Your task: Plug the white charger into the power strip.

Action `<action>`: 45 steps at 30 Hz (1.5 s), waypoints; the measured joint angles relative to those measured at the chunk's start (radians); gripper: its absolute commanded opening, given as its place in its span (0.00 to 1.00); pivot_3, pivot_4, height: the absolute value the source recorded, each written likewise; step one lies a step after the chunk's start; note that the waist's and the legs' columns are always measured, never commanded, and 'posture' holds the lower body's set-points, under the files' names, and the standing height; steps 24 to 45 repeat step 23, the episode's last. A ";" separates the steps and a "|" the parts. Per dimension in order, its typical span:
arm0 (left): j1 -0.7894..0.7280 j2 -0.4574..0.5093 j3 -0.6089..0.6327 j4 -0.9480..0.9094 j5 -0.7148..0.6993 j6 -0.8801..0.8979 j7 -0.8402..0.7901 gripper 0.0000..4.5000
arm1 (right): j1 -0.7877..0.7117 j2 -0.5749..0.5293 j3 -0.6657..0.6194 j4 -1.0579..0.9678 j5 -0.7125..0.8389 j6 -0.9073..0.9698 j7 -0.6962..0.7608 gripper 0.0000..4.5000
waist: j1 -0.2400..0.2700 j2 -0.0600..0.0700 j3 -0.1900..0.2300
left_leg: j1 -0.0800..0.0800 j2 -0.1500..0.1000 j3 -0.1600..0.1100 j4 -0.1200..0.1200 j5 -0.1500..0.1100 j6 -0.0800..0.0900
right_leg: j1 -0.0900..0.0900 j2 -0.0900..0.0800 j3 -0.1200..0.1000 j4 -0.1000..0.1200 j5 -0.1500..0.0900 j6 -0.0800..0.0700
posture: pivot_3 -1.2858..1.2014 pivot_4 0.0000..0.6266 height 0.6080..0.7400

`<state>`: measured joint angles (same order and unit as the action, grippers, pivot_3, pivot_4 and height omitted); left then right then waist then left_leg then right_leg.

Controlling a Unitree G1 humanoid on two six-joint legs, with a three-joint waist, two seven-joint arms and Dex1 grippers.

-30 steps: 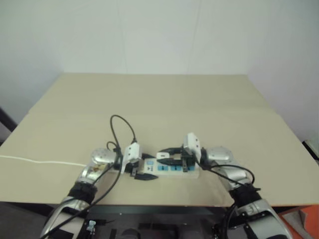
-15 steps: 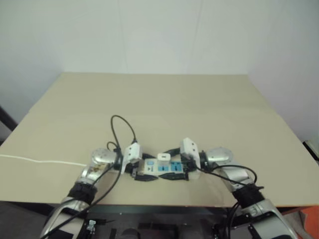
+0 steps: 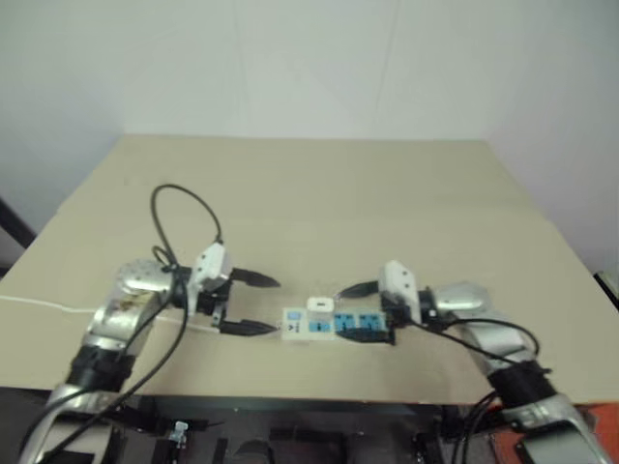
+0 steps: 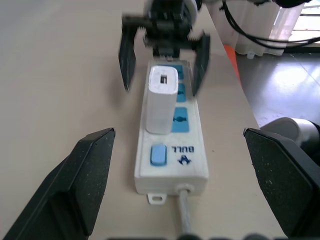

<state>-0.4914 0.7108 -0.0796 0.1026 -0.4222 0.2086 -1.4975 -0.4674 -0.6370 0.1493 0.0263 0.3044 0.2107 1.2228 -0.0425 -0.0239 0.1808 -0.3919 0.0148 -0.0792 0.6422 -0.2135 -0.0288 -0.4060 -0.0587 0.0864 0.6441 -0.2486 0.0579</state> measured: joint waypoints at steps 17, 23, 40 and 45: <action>0.153 0.159 0.147 -0.095 -0.069 0.042 0.008 0.99 | 0.174 -0.256 -0.290 -0.100 0.134 0.060 0.039 1.00 | -0.003 0.000 0.011 | 0.001 0.001 0.002 0.000 0.000 0.000 | 0.000 0.000 0.001 -0.001 -0.001 0.001 | 0.52 0.24 1.00; 0.178 0.147 0.139 -0.125 -0.073 0.041 0.023 0.99 | 0.185 -0.255 -0.290 -0.118 0.143 0.074 0.025 1.00 | -0.002 0.000 0.011 | 0.000 0.001 0.002 0.000 0.000 0.000 | 0.000 0.000 0.001 -0.002 -0.001 0.001 | 0.52 0.24 1.00; 0.178 0.147 0.139 -0.125 -0.073 0.041 0.023 0.99 | 0.185 -0.255 -0.290 -0.118 0.143 0.074 0.025 1.00 | -0.002 0.000 0.011 | 0.000 0.001 0.002 0.000 0.000 0.000 | 0.000 0.000 0.001 -0.002 -0.001 0.001 | 0.52 0.24 1.00; 0.178 0.147 0.139 -0.125 -0.073 0.041 0.023 0.99 | 0.185 -0.255 -0.290 -0.118 0.143 0.074 0.025 1.00 | -0.002 0.000 0.011 | 0.000 0.001 0.002 0.000 0.000 0.000 | 0.000 0.000 0.001 -0.002 -0.001 0.001 | 0.52 0.24 1.00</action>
